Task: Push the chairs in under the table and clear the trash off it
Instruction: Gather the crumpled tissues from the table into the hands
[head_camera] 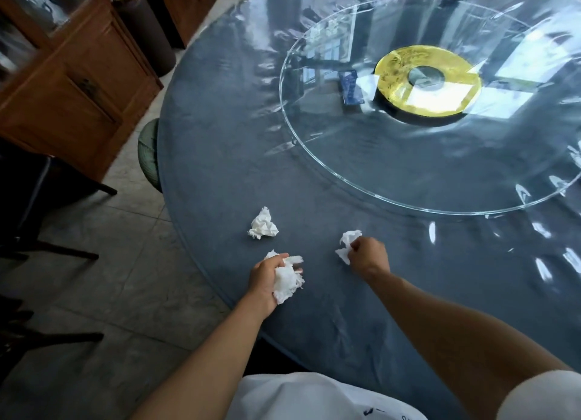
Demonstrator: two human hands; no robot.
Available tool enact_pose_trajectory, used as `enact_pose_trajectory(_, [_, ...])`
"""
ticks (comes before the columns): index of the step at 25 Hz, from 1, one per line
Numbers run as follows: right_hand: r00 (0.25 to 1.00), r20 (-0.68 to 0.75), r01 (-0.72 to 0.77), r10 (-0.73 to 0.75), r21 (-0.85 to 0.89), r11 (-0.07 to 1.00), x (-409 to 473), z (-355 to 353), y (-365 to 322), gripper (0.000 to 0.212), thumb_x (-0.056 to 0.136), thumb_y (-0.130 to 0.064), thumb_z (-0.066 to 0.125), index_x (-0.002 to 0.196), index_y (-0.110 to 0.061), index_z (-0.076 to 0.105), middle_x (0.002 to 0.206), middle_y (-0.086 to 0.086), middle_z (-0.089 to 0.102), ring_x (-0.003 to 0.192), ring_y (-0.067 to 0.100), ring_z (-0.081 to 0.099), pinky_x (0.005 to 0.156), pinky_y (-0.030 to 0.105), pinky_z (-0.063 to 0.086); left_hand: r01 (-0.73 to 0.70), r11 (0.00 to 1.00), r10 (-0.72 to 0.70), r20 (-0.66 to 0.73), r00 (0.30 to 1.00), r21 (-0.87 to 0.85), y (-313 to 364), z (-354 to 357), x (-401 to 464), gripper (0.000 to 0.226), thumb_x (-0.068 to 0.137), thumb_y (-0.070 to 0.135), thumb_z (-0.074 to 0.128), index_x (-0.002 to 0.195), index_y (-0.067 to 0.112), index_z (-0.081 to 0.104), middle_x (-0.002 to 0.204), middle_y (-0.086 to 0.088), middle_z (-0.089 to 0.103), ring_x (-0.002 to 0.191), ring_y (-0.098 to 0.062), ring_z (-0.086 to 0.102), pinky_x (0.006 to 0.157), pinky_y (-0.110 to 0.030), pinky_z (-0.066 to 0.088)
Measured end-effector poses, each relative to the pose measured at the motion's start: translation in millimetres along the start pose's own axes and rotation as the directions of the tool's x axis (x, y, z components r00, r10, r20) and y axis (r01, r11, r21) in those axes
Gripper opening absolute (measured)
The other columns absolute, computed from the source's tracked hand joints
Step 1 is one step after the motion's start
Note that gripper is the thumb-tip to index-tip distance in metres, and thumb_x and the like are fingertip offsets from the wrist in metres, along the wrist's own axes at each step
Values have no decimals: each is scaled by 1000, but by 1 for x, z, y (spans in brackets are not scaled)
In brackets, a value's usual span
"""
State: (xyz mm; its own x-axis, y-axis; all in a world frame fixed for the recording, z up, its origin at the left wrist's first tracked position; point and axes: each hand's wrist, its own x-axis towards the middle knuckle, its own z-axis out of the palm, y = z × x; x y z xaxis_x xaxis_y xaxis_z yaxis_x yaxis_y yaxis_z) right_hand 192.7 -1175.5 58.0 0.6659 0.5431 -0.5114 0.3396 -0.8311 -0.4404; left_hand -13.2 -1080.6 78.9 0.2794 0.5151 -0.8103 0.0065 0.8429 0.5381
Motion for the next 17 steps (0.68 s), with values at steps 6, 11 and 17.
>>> enact_pose_trajectory(6, [994,17,103,-112,273,956,-31,43,-84,6,80,-12,71,82,-16,73,71,-4,65,70,11,58,56,14,38,111,987,-126,134,983,114,45,-19,23,33,60,15,58,92,10,64,89,-17,69,72,-35,65,63,-34,53])
enact_pose_trajectory(11, [973,152,126,-173,278,952,-47,90,-163,11,81,-10,64,73,-14,71,62,-8,59,59,10,53,52,17,41,155,968,-201,238,950,196,99,-60,38,34,80,8,39,104,7,62,77,-14,62,58,-28,60,53,-29,50])
enact_pose_trajectory(17, [988,48,130,-147,257,957,-33,106,-217,19,88,-13,59,87,-15,78,84,-1,74,80,19,67,74,29,54,102,989,-119,162,979,108,138,-104,65,39,77,5,48,110,0,70,91,-21,65,66,-33,64,56,-35,54])
